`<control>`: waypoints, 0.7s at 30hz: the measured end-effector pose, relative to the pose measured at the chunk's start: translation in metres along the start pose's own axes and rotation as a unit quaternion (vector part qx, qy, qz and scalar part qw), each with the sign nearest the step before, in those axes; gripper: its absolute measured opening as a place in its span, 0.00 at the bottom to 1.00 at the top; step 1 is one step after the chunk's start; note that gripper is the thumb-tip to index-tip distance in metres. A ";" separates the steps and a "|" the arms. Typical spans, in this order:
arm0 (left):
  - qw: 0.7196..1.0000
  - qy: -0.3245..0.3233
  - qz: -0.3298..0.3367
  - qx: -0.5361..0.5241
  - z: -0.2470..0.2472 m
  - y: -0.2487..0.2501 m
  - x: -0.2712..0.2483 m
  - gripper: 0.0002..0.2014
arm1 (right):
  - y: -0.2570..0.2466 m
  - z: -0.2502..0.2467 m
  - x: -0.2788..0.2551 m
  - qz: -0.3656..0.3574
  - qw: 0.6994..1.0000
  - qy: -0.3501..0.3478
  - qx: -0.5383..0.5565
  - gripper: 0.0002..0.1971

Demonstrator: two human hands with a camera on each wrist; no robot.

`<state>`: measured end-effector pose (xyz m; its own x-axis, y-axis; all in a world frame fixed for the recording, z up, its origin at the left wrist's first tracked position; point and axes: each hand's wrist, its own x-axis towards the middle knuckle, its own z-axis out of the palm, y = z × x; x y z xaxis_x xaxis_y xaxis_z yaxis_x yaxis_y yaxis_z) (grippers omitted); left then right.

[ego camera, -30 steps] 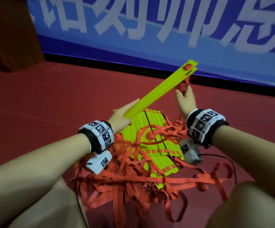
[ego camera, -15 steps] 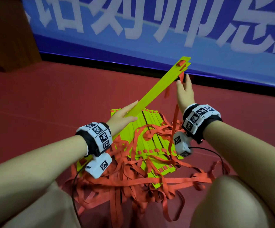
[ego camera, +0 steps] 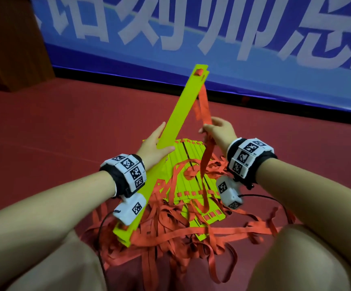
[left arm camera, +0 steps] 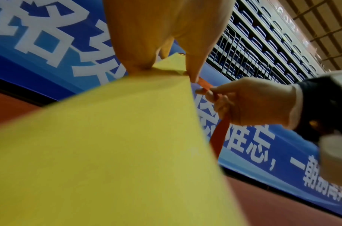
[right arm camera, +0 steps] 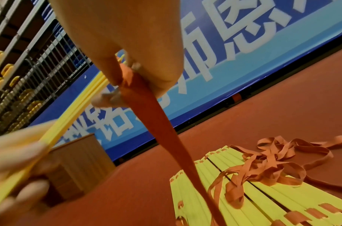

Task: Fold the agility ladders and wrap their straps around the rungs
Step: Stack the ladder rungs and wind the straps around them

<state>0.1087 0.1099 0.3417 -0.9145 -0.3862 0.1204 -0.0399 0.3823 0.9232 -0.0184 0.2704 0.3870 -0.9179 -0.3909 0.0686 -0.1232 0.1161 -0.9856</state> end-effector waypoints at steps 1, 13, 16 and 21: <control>1.000 0.013 0.001 -0.027 -0.003 0.002 0.001 0.42 | 0.000 0.005 -0.006 0.014 0.999 -0.041 0.002 0.15; 0.978 0.186 0.049 -0.086 -0.046 0.013 0.016 0.37 | 0.031 0.056 -0.077 0.114 0.924 -0.344 -0.126 0.16; 0.965 0.219 0.040 -0.137 -0.056 0.013 0.016 0.38 | 0.046 0.055 -0.087 0.091 0.899 -0.380 -0.198 0.12; 0.953 0.242 0.000 -0.182 -0.064 0.014 0.018 0.33 | 0.057 0.055 -0.095 0.068 0.887 -0.408 -0.205 0.08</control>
<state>0.1171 0.0543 0.3801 -0.6190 -0.7613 0.1932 0.1825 0.0998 0.9781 0.0827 0.2639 0.3162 -0.3776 -0.8586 -0.3468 -0.3120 0.4706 -0.8254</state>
